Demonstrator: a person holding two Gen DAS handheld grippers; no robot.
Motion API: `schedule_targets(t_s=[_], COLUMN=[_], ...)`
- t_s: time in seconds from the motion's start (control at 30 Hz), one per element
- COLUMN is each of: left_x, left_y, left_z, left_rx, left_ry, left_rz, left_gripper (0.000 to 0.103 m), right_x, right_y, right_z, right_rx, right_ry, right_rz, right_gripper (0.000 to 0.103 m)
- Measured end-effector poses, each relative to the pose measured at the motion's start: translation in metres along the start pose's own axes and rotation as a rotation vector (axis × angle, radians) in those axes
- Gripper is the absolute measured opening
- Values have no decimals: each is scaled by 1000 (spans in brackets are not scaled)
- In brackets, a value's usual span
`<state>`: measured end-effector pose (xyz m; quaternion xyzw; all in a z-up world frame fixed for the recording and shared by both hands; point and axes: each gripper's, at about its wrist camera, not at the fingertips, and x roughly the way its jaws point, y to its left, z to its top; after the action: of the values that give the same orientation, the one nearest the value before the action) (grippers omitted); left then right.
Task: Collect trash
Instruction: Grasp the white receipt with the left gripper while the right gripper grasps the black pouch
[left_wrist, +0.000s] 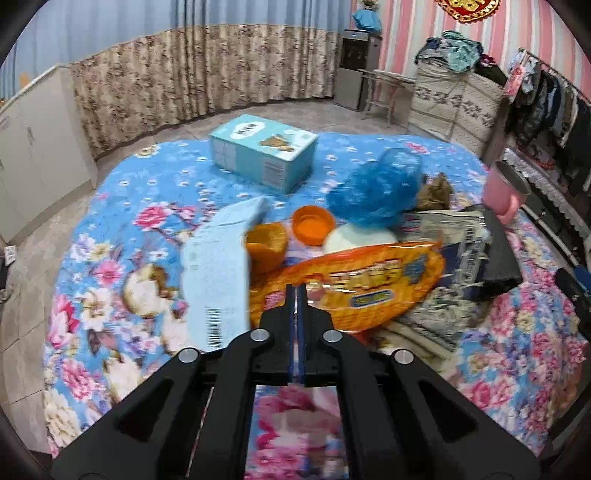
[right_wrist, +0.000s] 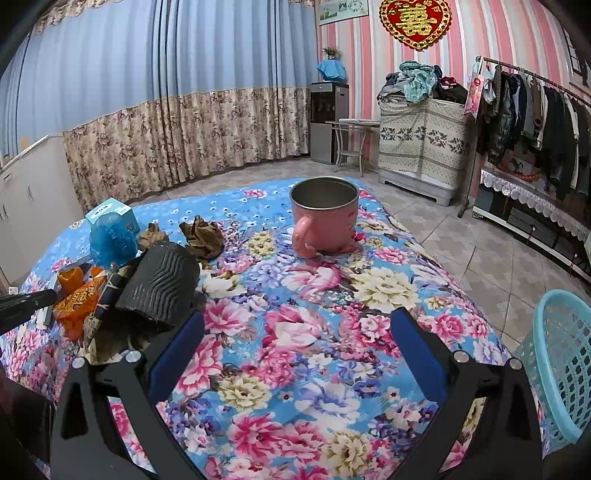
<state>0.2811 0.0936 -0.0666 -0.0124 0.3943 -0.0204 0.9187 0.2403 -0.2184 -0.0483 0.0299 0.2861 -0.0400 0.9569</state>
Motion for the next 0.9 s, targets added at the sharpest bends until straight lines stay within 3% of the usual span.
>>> schedule_targets(t_s=[0.03,0.07,0.13,0.17,0.37,0.57,0.6,0.67,0.73,0.9], left_x=[-1,-2,-9,-12,2,27,30,34,36,22], left_y=[3,9,21,25,37,47,48,49,49,46], left_z=[0,1,2,3,9,14,14,13,12,12], left_rx=[-4,-20,-53,-66,-81,-112,-115,-116,-118,-72], left_ry=[0,-7,-31,-45,-18,63,75,96,107,50], left_rz=[8,15,32,34,73,61,55,35,22,32], left_gripper=[23,48,73,74,74,72,68,47,44,22], right_x=[0,0,1,1,2,8,9,11,11,9], right_y=[0,-1,-2,-3,-1,2,3,5,7,10], right_z=[0,0,0,0,-1,-2,-2,-3,-4,-6], right_rx=[2,5,14,15,11,13,11,5,-2,-17], right_ry=[1,3,5,5,8,25,28,32,34,34], right_rz=[0,2,6,7,21,36,38,39,40,40], right_gripper=[99,99,99,99,99,99,99,99,99,99])
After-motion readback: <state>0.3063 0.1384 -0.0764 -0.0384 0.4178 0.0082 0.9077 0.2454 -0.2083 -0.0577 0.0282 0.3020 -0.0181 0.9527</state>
